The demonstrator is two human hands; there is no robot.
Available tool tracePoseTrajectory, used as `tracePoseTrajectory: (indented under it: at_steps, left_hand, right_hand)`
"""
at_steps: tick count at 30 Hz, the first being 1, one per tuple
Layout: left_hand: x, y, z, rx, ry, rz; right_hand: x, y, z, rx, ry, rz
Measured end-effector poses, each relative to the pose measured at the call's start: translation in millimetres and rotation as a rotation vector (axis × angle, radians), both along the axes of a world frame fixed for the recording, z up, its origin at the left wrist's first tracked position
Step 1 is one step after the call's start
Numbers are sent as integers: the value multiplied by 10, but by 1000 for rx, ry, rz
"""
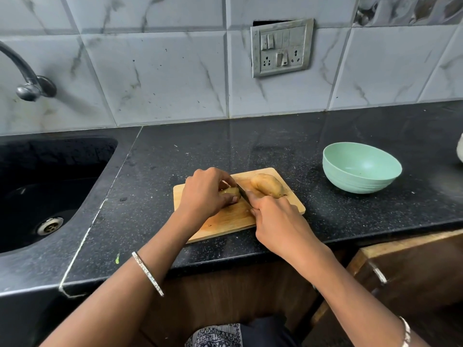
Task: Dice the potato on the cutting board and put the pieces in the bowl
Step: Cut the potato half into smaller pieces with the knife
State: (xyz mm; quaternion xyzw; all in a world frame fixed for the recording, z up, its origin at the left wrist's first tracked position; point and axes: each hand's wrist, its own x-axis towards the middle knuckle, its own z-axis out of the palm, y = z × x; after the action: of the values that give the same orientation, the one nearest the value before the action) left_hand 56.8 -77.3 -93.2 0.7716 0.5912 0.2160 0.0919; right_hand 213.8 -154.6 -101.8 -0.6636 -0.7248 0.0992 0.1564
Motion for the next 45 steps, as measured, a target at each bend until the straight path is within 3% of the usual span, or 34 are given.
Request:
tracePoseTrajectory:
  at_steps: [9, 13, 33, 39, 45]
  left_hand:
    - [134, 253, 304, -225, 476, -332]
    - [126, 325, 345, -234, 504, -360]
    - [85, 263, 298, -162, 431, -390]
    - [25, 200, 241, -146, 221, -303]
    - [-57, 118, 81, -129, -24, -25]
  right_hand:
    - [17, -26, 27, -46, 4, 7]
    - [14, -33, 12, -38, 0, 9]
    - [313, -394, 117, -78, 45, -13]
    - [418, -419, 297, -55, 89, -15]
    - [221, -275, 197, -19, 120, -15]
